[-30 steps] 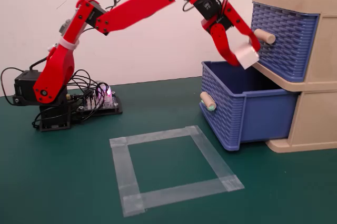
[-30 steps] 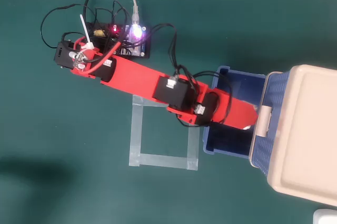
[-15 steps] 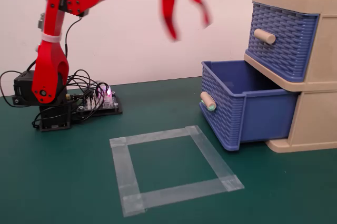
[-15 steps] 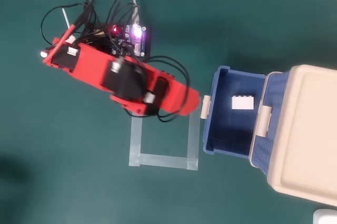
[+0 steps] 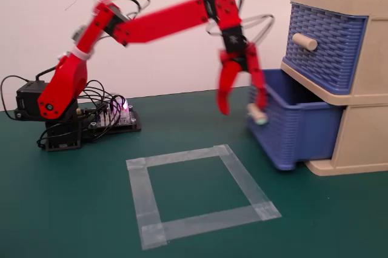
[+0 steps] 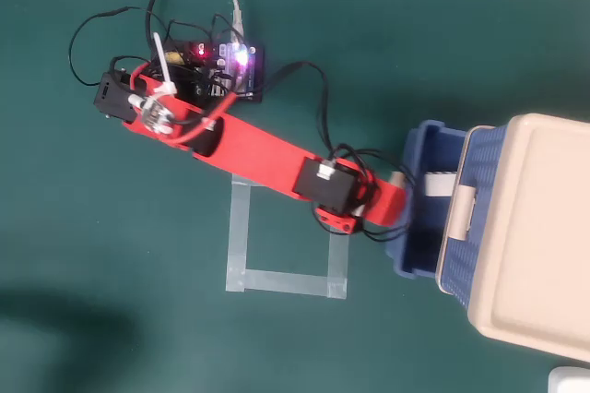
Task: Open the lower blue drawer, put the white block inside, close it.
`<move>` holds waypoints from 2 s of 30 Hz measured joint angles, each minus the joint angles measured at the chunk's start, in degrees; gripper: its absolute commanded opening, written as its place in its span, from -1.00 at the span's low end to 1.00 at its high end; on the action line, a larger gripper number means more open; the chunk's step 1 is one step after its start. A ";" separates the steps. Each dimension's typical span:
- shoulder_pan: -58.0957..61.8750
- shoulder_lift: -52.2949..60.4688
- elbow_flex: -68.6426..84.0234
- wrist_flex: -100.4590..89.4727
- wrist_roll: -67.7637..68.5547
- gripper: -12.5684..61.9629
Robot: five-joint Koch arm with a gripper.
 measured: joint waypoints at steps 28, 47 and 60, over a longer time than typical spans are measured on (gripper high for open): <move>80.86 48.52 62.31 19.34 -94.75 0.24; 89.21 80.33 117.86 -4.22 -111.18 0.25; 90.09 80.33 117.86 -4.22 -111.18 0.26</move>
